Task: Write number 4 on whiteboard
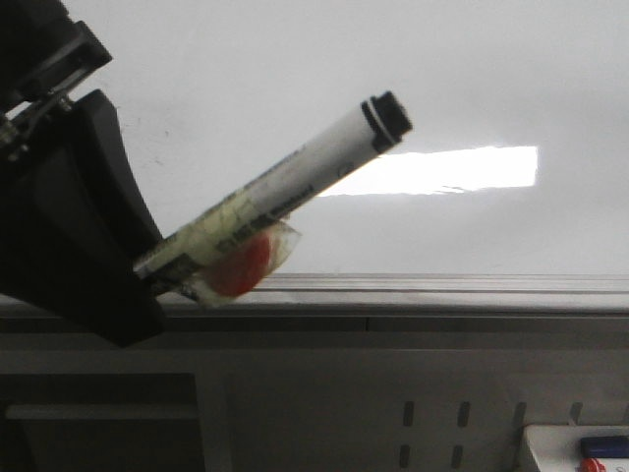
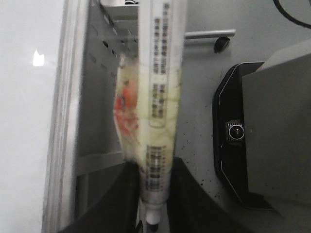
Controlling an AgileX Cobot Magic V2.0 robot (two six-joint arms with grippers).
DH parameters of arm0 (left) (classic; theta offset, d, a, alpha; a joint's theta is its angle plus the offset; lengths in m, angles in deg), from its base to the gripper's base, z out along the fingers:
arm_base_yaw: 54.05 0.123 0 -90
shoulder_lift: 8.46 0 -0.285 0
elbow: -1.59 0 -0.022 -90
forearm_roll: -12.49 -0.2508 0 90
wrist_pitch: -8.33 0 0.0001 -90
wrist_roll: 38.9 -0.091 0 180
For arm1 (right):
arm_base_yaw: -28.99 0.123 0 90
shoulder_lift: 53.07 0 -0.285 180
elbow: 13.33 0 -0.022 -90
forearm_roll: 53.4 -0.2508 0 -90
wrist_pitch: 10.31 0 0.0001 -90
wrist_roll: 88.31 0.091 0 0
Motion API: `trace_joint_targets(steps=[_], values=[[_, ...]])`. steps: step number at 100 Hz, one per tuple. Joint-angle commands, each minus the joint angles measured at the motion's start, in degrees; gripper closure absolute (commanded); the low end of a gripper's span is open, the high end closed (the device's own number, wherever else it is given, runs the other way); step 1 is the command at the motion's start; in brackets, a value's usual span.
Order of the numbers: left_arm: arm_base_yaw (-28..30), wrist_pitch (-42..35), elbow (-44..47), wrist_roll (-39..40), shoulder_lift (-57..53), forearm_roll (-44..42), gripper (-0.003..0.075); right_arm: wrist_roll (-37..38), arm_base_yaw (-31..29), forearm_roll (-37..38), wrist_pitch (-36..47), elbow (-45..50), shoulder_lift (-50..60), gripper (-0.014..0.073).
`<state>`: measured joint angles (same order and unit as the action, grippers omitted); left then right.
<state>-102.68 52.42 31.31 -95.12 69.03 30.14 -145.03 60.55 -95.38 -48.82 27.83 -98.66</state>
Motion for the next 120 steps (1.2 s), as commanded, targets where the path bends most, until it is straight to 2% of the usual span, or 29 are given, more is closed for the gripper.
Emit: trace_joint_targets(steps=[1, 20, 39, 63, 82, 102, 120], values=[[-1.9, -3.2, -2.0, -0.1, -1.5, -0.6, 0.0741, -1.4, 4.0, -2.5, 7.2, -3.0, -2.9, 0.0196], [-2.9, -6.0, -2.4, -0.1, -1.5, -0.8, 0.0741, -3.2, 13.3, -2.5, 9.8, -4.9, -9.0, 0.0195], [-2.9, -5.8, -5.5, -0.1, -1.5, -0.9, 0.0741, -3.2, 17.7, -2.5, 15.0, -5.0, -13.6, 0.0195], [-2.9, -3.8, -8.2, -1.2, -1.5, -1.1, 0.0741, -3.3, 17.9, -2.5, 18.8, -6.7, -17.0, 0.0196], [-2.9, -1.5, -8.2, -3.3, -1.5, -1.2, 0.0741, -3.3, 17.9, -2.5, 17.8, -9.5, -18.0, 0.0197], [-2.9, -1.5, -8.2, -3.4, -1.5, -1.2, 0.0741, -3.3, 17.9, -2.4, 12.5, -9.7, -20.7, 0.0197], [-2.9, -1.4, -8.2, -3.4, -1.5, -0.9, 0.0741, -3.3, 17.9, -2.4, 12.9, -9.7, -21.5, 0.0201]])
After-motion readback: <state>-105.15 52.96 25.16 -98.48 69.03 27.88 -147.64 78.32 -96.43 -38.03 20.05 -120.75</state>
